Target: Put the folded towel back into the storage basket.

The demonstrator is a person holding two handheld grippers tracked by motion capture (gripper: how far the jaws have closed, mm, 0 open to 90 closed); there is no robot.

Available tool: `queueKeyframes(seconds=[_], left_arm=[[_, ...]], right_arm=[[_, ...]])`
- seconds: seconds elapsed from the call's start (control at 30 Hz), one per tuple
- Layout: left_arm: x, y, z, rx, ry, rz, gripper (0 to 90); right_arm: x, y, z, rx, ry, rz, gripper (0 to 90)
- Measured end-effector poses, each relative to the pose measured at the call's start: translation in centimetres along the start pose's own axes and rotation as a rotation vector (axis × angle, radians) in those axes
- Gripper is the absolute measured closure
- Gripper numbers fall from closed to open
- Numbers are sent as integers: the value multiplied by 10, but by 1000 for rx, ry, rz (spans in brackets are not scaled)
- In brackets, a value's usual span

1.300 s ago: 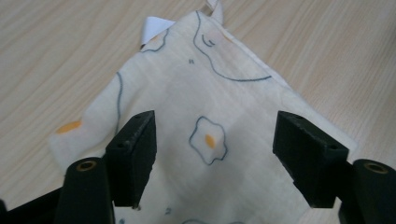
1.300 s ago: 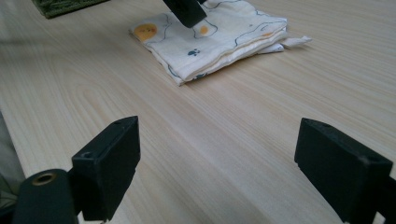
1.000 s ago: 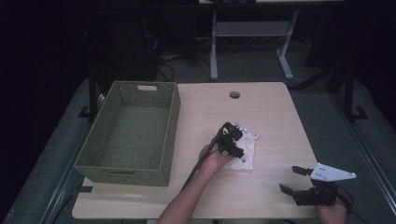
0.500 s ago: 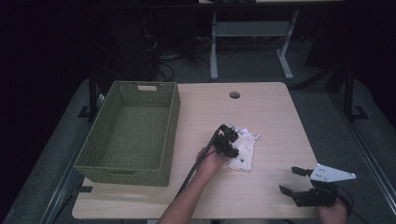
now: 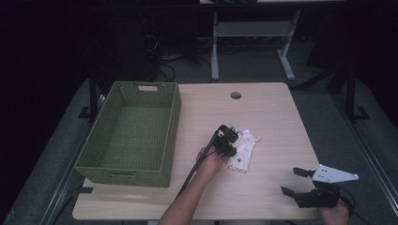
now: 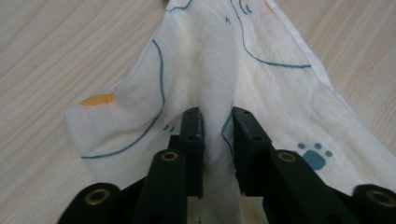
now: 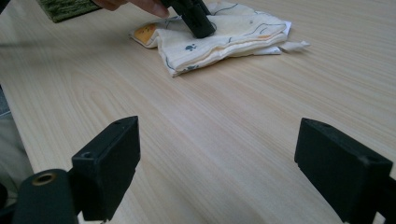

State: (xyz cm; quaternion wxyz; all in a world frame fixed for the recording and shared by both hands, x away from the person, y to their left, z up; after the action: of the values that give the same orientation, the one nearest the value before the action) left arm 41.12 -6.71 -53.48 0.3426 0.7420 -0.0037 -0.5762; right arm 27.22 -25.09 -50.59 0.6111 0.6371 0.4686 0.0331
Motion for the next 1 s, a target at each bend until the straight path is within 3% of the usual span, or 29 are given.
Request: queueKeyframes(seconds=[0.13, 0.2, 0.33, 0.53, 0.8, 1.0], left_arm=[[0, 0, -1, -16, -28, 2, 802], [-1, -1, -4, -63, -69, 6, 817], [-6, -4, -9, -202, -177, 63, 834], [-26, -3, -14, -288, -242, 160, 835], [-61, 5, -13, -288, -285, 239, 836], [-84, 7, -15, -332, -341, 310, 836]], right_arm=[[-1, 0, 0, 4, 4, 4, 136], [0, 0, 0, 4, 4, 3, 137], [-1, 1, 1, 4, 5, 9, 136], [-2, 1, 2, 13, 4, 18, 136], [-4, 2, 3, 18, 0, 31, 136], [-5, 2, 4, 21, -2, 37, 136]])
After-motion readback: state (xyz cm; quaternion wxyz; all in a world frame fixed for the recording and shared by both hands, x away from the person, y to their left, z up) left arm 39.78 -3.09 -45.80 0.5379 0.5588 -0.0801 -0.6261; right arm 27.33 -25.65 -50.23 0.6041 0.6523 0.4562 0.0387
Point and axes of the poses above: each handheld gripper's, and its own axes: x roughly forward along the jaws, y roughly out of its top, z roughly to its right, the point moved 10 cm from there along x, roughly forward along the jaws, and after that the axes turned 11 degrees about x, right-handed, at the moved point
